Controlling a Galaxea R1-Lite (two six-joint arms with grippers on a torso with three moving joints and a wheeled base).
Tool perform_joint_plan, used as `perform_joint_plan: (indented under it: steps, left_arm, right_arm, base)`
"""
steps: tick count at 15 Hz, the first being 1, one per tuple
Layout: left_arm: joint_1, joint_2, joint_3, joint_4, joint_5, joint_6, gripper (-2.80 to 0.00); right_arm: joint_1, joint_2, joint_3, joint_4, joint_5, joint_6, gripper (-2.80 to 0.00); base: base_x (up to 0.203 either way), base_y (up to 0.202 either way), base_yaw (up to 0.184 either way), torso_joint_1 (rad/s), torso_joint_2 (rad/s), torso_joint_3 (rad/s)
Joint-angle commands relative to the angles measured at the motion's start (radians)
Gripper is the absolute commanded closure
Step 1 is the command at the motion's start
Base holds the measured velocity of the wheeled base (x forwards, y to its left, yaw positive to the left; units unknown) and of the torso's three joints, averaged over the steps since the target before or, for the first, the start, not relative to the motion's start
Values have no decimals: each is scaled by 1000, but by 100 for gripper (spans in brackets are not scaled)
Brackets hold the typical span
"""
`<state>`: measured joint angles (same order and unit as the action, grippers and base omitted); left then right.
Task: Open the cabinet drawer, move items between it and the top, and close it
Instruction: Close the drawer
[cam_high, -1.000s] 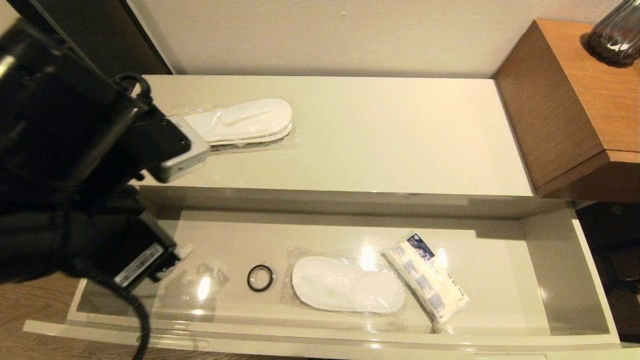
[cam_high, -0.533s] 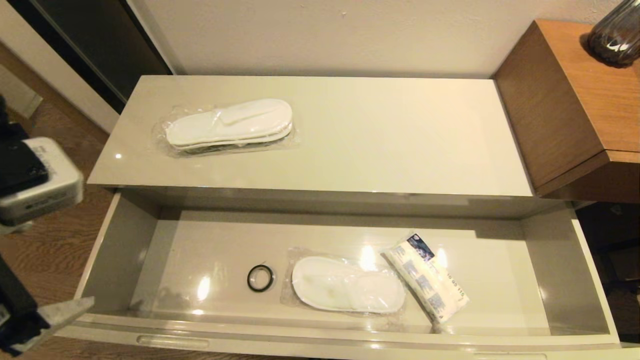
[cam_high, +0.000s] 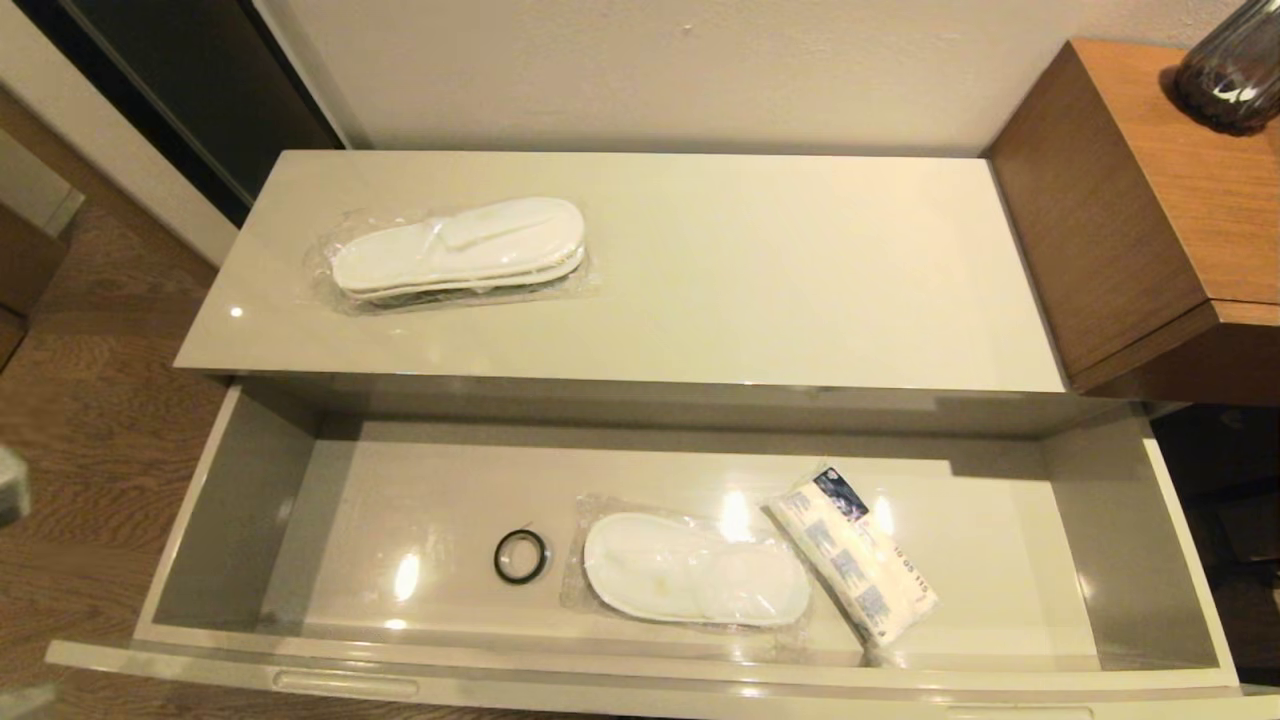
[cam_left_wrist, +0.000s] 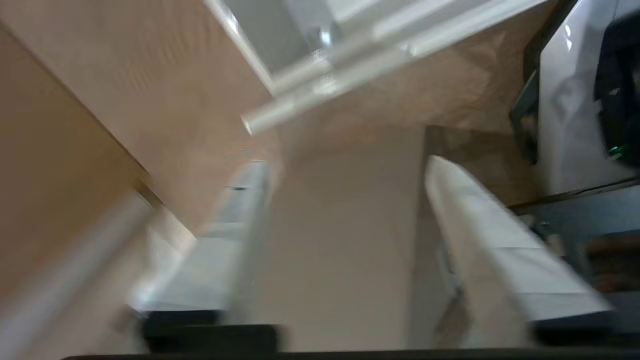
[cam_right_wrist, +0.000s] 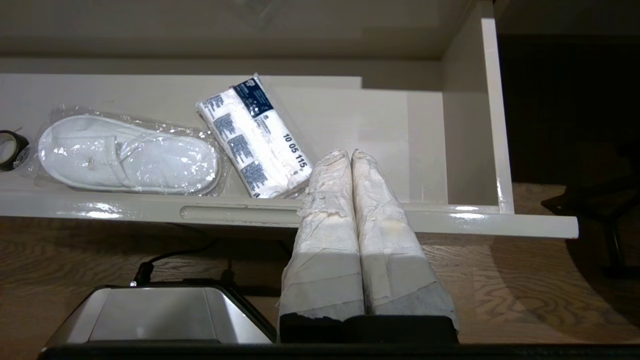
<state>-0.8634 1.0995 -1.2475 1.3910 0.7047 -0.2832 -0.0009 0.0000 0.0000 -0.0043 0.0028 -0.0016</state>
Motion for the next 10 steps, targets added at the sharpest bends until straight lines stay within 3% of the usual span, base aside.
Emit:
perform_joint_plan:
  steps: [1,3,5,7,10]
  left_arm:
    - [4,-80,35,43,3,-86,0]
    - [3,-148,41,121,-3,-160,0]
    - [13,-176,21,130,-4,-210,0]
    - [81,-293,-74,135,-21,-308,0]
    - [195,-427,-170,139,-191,-438,0]
  right_arm:
    - [-1,0,0,0,0,0,0]
    - [-1,0,0,0,0,0,0]
    - [-1,0,0,0,0,0,0]
    - [-1,0,0,0,0,0,0]
    - [-1,0,2,0,0,0,0]
  base:
    - [0,0,0,0,0,0]
    - [0,0,0,0,0,0]
    - [0,0,0,0,0,0]
    - [0,0,0,0,0,0]
    - [0,0,0,0,0,0]
